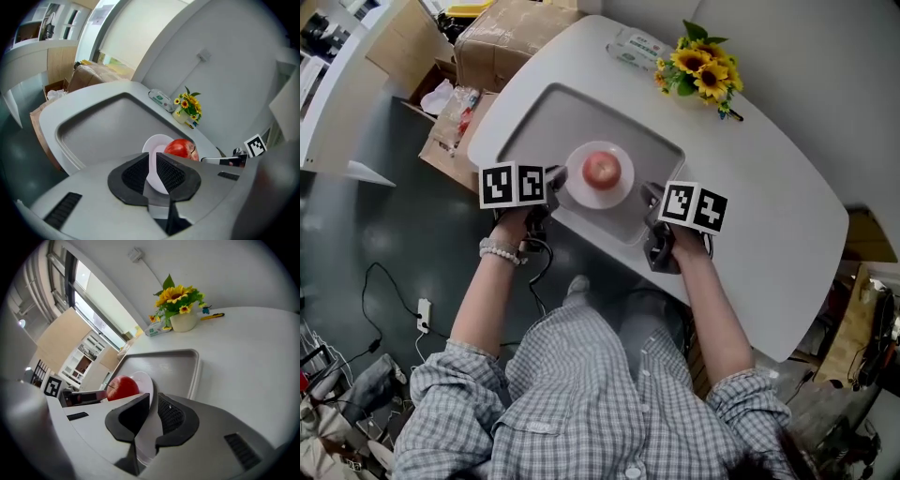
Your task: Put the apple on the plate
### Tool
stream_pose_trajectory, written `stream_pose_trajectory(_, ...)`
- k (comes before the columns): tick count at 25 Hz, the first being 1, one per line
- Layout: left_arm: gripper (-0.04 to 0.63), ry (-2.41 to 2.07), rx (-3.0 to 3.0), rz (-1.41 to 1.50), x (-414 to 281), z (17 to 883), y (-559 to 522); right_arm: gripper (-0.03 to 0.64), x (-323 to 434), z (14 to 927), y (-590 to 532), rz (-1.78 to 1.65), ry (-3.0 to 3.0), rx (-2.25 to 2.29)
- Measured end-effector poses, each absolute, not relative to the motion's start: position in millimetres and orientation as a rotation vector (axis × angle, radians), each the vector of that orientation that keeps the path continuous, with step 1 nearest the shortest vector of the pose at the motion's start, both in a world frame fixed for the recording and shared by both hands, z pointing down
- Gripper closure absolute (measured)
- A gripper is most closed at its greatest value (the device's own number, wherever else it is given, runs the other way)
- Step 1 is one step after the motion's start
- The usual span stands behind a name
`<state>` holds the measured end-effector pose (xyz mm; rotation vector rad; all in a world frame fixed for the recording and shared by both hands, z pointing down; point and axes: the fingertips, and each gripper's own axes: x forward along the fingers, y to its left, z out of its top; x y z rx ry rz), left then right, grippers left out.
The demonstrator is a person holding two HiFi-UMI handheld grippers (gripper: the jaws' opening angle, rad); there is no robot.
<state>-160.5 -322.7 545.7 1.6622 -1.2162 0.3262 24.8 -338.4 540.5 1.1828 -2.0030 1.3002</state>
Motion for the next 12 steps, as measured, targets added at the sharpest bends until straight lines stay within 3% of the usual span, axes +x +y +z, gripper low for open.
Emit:
stream_pose_trajectory(7, 0.584, -1.257, 1.905, 0.200, -143, 480, -327, 0.566, 85, 487, -329, 1.199, -2.144, 1.469)
stream_pose_trajectory(12, 0.586, -1.210, 2.168, 0.275, -99, 434, -321, 0.569, 120, 440, -306, 1.144, -2.256, 1.636)
